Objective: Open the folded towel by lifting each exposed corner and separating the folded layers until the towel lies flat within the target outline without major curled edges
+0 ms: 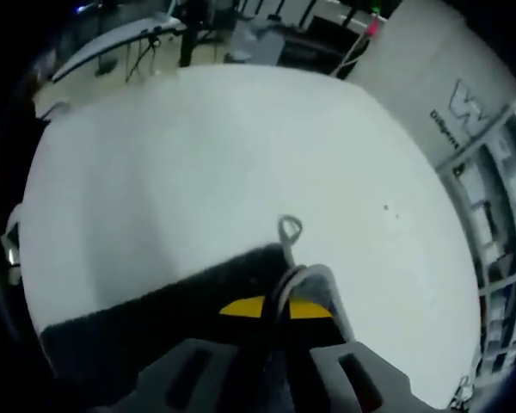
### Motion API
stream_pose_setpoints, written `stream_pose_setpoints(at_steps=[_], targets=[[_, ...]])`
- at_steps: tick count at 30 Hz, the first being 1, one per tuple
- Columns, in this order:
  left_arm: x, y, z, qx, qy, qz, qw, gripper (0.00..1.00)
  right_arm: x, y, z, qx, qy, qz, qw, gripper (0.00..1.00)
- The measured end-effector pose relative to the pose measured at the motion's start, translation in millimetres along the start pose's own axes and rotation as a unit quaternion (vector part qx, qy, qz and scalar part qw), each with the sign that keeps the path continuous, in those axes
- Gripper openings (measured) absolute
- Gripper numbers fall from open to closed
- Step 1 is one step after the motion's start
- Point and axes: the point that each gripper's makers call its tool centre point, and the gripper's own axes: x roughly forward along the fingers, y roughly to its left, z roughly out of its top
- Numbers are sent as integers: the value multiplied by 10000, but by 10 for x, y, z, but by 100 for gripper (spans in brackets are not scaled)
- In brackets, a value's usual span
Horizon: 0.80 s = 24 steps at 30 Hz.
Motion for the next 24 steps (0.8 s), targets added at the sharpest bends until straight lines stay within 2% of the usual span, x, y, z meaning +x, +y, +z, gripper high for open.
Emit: stream_pose_setpoints(at_steps=[8, 12, 20, 24], targets=[[69, -85, 115, 123, -96, -113, 9998, 3, -148, -9, -79, 114, -57, 82, 9999, 1], [142, -204, 120, 183, -90, -225, 9995, 3, -222, -60, -140, 166, -93, 188, 9996, 1], [305, -384, 178, 320, -123, -411, 9986, 3, -476, -82, -233, 163, -407, 285, 9986, 0], [409, -481, 213, 354, -135, -527, 9979, 3, -548, -135, -350, 199, -459, 260, 9984, 0]])
